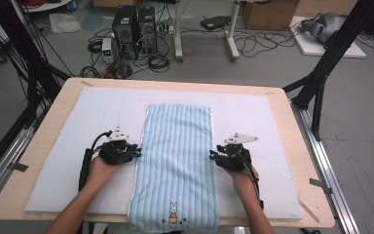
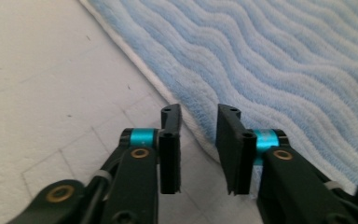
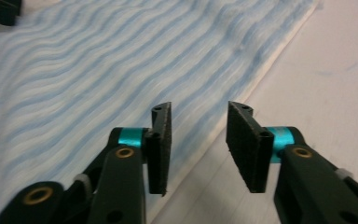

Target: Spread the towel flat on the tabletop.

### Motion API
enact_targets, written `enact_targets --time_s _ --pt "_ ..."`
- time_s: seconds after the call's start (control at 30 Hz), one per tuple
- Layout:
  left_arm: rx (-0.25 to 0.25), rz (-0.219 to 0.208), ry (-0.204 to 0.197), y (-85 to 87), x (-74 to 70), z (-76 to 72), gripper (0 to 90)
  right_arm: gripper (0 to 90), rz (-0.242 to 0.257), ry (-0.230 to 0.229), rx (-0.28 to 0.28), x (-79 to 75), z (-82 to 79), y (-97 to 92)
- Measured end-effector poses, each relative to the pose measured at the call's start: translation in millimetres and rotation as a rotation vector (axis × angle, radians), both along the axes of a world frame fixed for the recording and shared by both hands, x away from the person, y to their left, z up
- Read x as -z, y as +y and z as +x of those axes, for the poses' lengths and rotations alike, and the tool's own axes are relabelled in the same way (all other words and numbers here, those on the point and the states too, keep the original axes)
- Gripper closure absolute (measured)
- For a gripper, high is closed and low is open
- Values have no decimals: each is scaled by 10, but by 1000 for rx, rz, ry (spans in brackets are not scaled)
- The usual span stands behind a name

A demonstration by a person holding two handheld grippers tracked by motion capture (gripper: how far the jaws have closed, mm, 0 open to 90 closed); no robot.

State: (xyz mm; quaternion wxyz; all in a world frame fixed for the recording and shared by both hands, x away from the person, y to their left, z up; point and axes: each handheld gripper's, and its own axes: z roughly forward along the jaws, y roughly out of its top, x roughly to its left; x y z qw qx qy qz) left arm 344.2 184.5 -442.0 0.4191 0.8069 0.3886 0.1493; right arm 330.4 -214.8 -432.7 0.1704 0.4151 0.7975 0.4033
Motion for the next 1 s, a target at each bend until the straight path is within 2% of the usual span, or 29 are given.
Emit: enact_targets --time_s 0.1,0.2,0.23,0.33,0.37,0.4,0.43,0.5,0.57,0.6,0.67,0.73,0.8,0.83,0.87,0.93,1.0 --pt "-9 -48 -25 59 -27 7 647 710 -33 7 -17 42 126 93" --pt "-16 -82 -44 113 -31 34 636 780 -124 27 -36 123 228 182" --pt "-20 -89 -47 126 -29 47 630 784 -130 38 -14 106 253 182" --pt "-18 -103 -75 158 -32 84 599 789 -234 22 42 67 283 197" --pt "-19 -112 -87 164 -37 88 582 764 -196 37 45 72 296 166" --pt "-16 -140 -106 177 -45 94 576 708 -160 45 31 72 306 133" --pt "-15 -161 -127 187 -53 100 566 689 -88 51 8 63 306 83" --pt "-13 -185 -183 206 -68 102 492 655 -59 4 15 -5 263 23" --pt "-7 -215 -208 225 -85 101 479 608 -15 -25 10 -68 221 -45" --pt "-2 -227 -211 237 -95 102 477 581 -12 -52 17 -105 185 -96" --pt "-5 -248 -215 255 -118 104 460 499 1 -72 19 -140 133 -178" --pt "-25 -257 -208 273 -156 113 365 427 -9 -104 46 -173 80 -306" --pt "-49 -270 -182 292 -199 128 225 336 5 -103 74 -186 55 -428" --pt "-50 -285 -176 312 -214 131 192 304 3 -106 93 -187 43 -481" --pt "-44 -301 -177 326 -219 132 187 274 5 -108 106 -187 36 -527" --pt "-31 -306 -187 363 -234 133 186 196 -1 -116 137 -184 38 -600" --pt "-31 -325 -182 392 -234 143 186 162 15 -111 155 -187 45 -647"
